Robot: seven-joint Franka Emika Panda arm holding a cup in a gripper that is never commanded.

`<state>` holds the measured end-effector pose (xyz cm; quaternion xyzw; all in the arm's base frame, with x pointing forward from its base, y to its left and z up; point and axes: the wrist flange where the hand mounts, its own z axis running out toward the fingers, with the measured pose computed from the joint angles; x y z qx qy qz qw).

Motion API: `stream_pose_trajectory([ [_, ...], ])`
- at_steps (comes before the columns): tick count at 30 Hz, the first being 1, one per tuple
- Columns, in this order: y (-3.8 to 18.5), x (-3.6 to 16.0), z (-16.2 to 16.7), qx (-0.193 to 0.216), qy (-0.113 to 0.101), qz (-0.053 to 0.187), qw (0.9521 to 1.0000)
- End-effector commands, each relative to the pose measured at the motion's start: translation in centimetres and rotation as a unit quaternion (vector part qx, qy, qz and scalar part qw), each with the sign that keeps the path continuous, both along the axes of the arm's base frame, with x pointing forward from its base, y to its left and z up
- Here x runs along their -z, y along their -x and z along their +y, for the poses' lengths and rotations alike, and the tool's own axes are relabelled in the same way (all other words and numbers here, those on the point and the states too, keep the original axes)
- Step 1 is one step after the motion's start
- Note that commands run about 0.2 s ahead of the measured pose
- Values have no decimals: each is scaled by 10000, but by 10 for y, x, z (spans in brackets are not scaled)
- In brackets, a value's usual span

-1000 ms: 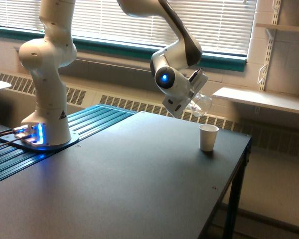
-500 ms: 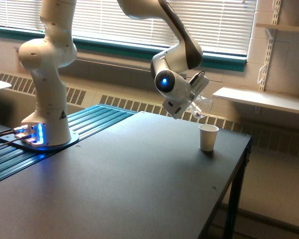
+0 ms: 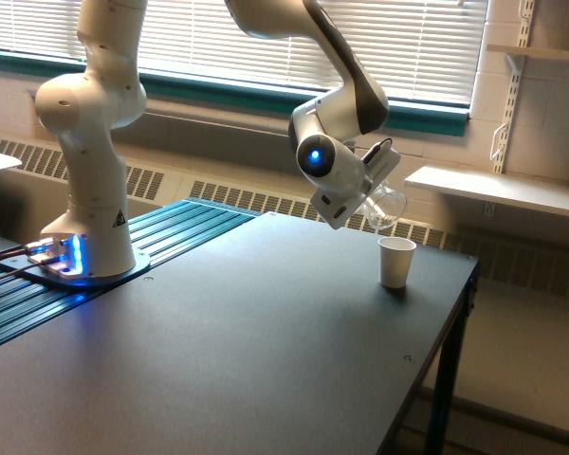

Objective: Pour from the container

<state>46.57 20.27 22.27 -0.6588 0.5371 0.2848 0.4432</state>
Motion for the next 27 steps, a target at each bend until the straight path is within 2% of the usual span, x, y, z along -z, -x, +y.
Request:
stream_pose_trajectory([
  [1,-6,-16,4,31,57,-183,9998],
  [7,-9,-23,9,-96,98,-244,9996],
  [15,-2,-15,3,-64,171,-96,9998],
  [27,0,-16,5,-121,326,2,9994],
])
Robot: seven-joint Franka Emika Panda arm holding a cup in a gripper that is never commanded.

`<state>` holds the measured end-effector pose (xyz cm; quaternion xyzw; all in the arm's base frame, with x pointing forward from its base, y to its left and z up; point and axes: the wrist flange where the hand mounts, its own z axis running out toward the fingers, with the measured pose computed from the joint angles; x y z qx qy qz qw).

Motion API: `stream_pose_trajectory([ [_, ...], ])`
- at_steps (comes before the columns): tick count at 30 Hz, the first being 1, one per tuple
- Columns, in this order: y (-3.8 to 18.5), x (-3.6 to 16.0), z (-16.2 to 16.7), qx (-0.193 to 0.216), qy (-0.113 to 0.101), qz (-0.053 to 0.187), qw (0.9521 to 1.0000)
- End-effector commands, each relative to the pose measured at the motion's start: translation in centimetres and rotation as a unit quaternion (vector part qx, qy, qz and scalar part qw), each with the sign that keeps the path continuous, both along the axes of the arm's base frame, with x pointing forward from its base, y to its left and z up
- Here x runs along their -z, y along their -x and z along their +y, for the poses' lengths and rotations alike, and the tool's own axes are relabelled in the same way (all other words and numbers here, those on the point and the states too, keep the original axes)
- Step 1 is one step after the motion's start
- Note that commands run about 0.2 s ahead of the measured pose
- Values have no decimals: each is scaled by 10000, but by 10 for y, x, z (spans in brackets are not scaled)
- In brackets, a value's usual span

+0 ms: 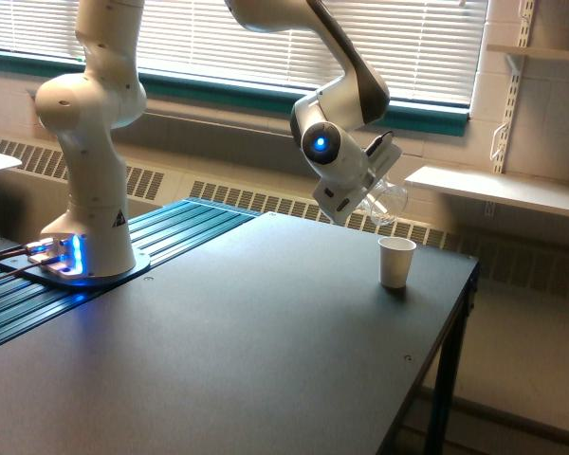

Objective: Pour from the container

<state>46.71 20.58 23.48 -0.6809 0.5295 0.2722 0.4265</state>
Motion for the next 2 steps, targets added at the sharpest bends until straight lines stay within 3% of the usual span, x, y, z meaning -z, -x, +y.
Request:
stream_pose_trajectory([
  [1,2,-4,1,42,74,90,9999],
  [2,2,-4,1,42,74,90,9999],
])
